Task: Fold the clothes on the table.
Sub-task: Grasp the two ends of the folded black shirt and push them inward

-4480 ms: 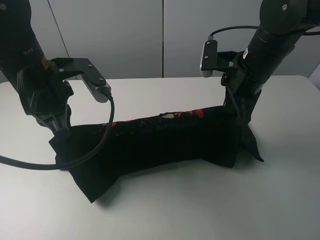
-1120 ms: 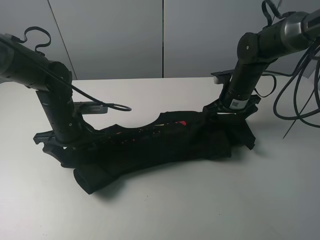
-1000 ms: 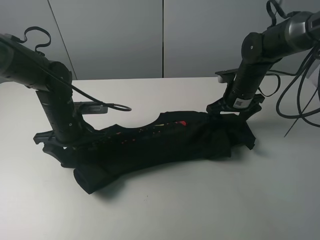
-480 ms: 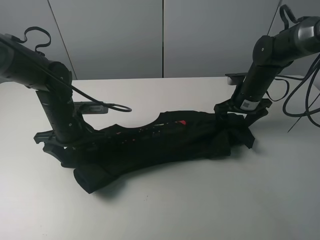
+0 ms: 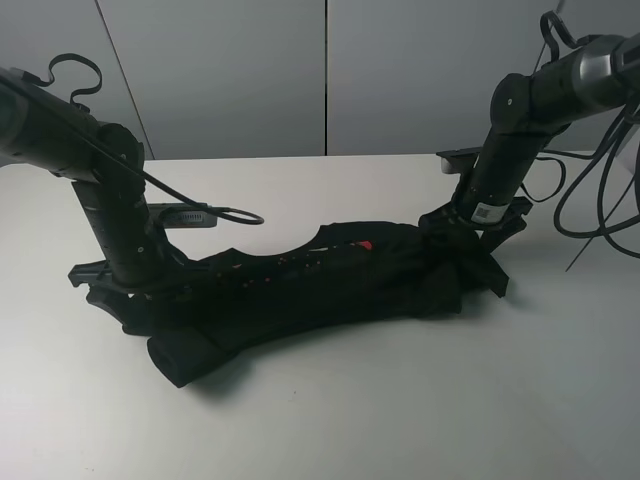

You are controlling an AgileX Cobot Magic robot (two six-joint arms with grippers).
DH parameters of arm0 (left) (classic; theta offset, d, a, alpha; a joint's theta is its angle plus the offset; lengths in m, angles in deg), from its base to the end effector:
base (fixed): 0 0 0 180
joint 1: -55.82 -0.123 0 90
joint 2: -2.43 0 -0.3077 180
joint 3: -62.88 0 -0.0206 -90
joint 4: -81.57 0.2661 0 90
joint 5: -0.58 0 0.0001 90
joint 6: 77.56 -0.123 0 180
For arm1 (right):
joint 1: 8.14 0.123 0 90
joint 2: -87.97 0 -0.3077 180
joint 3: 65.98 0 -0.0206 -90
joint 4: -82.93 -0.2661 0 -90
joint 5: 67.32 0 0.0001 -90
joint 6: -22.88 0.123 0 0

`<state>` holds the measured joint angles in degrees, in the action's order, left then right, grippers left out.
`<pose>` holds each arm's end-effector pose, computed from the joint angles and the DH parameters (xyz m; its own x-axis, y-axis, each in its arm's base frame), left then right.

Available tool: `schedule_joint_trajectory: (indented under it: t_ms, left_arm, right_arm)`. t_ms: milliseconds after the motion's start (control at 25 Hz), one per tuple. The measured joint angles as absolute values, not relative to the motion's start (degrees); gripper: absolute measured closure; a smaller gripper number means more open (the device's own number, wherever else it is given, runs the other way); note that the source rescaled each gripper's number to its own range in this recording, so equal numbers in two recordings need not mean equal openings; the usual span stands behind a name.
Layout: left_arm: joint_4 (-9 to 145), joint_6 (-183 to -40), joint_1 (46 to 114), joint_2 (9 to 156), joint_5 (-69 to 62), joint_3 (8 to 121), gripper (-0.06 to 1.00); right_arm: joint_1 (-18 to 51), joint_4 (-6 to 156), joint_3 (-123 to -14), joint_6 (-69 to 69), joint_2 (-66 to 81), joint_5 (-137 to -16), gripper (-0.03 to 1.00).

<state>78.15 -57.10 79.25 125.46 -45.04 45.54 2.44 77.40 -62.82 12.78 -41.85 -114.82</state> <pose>0.3103 -0.1402 0.0669 -0.9937 0.0077 0.1118 0.0079 1.0000 0.0011 0.3964 0.0829 0.0703 -0.9567 -0.2911 -0.0019 -0.2904 0.9542 0.0713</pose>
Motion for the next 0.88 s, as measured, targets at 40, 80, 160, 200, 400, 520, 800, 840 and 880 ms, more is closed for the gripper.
schedule_joint_trajectory:
  t_ms: [40,80,160,200,400,520,800,840,880]
  left_arm:
    - [78.1,-57.1,79.2,125.5,-45.0,45.5,-0.05]
    - [78.1,-57.2,79.2,125.5,-44.9,45.5,-0.05]
    - [78.1,-57.2,79.2,125.5,-44.9,45.5,-0.05]
    - [78.0,-57.2,79.2,125.5,-44.9,45.5,-0.05]
    - [77.7,-58.1,79.1,125.5,-44.8,45.5,-0.05]
    - [77.6,-58.3,79.0,125.5,-44.8,45.5,-0.05]
    - [77.4,-58.7,78.9,125.5,-44.8,45.5,-0.05]
    - [77.4,-58.7,78.9,125.5,-44.8,45.5,-0.05]
    - [77.4,-58.7,78.9,125.5,-44.8,45.5,-0.05]
  right_arm:
    - [2.4,77.4,-62.8,12.9,-41.8,-114.8,-0.03]
    - [2.4,77.4,-62.8,13.0,-42.0,-114.8,-0.03]
    - [2.7,77.4,-63.0,13.2,-42.2,-114.8,-0.03]
    - [3.0,77.6,-63.1,13.2,-42.2,-114.9,-0.03]
    - [4.5,77.8,-63.1,13.4,-42.4,-114.9,-0.03]
    - [4.5,77.8,-63.1,13.4,-42.4,-114.6,0.18]
    - [4.5,73.2,-63.2,10.1,-42.9,-114.2,0.90]
    - [4.5,72.0,-63.2,9.2,-42.9,-114.2,0.90]
    - [4.5,71.1,-63.2,8.6,-42.9,-114.1,0.90]
